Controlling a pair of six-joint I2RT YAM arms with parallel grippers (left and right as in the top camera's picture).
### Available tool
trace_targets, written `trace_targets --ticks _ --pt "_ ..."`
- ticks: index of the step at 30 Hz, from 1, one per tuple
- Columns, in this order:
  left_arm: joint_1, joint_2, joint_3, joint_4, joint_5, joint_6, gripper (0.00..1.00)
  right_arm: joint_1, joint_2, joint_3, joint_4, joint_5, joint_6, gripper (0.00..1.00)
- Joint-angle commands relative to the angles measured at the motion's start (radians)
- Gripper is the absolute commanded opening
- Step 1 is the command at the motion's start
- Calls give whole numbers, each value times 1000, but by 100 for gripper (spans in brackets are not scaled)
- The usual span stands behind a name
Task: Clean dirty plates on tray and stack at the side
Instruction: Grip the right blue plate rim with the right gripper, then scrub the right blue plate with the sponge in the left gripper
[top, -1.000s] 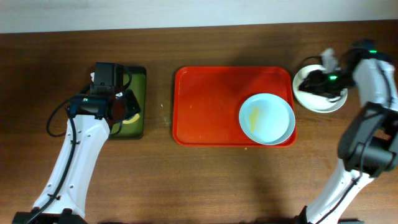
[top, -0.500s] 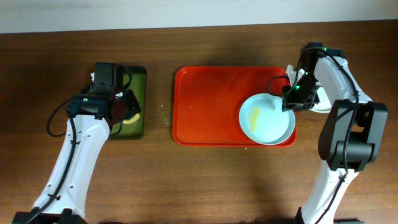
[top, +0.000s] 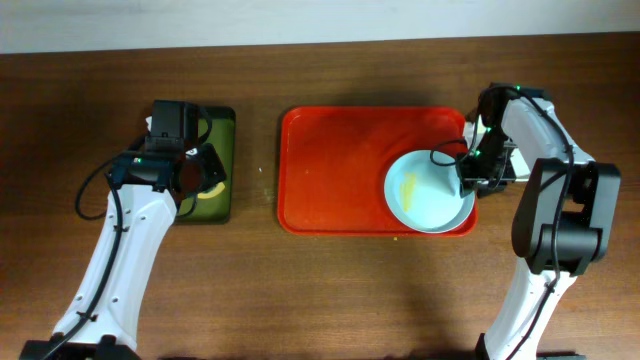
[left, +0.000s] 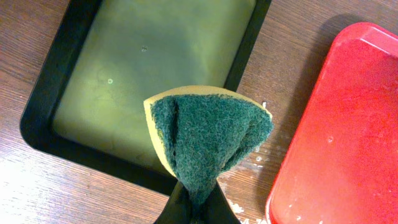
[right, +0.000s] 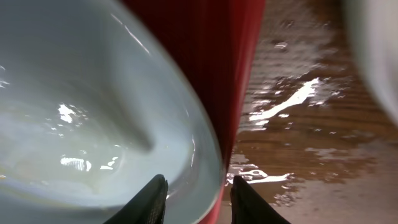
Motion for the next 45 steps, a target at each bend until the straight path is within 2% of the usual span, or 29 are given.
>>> trace_targets --ticks 1,3,9,17,19,21,25,26,28,29,31,37,39,43,45 --pt "3 2 -8 4 11 16 0 6 2 -21 13 -17 12 33" --pt "3 2 -8 4 11 16 0 6 2 -9 0 -13 12 30" --pt "3 2 -8 4 11 16 0 7 1 68 -81 -14 12 29" --pt "3 2 -8 4 11 16 0 6 1 3 -6 -14 12 29" --pt "3 2 -8 5 11 16 0 8 1 3 -6 -26 12 27" --pt "3 2 -8 5 11 16 0 8 1 3 -9 -40 12 20" --pt "3 2 -8 13 11 16 0 28 1 3 -6 -288 12 15" --pt "3 2 -8 17 11 16 0 48 1 3 -2 -314 11 16" --pt "3 2 -8 18 15 16 0 100 1 3 35 -179 14 30" --pt "3 2 -8 18 31 16 0 113 1 3 58 -77 69 32" --pt "3 2 -8 19 57 16 0 109 1 3 90 -21 124 37" --pt "-40 16 -8 62 188 16 0 107 2 3 100 -54 124 37" --pt "-92 38 -8 80 194 16 0 107 2 0 101 -108 124 32" --pt "-201 80 -8 134 190 -13 0 113 2 -89 174 -124 128 33" --pt "-237 109 -8 180 190 -19 0 113 2 -144 226 -159 153 30"
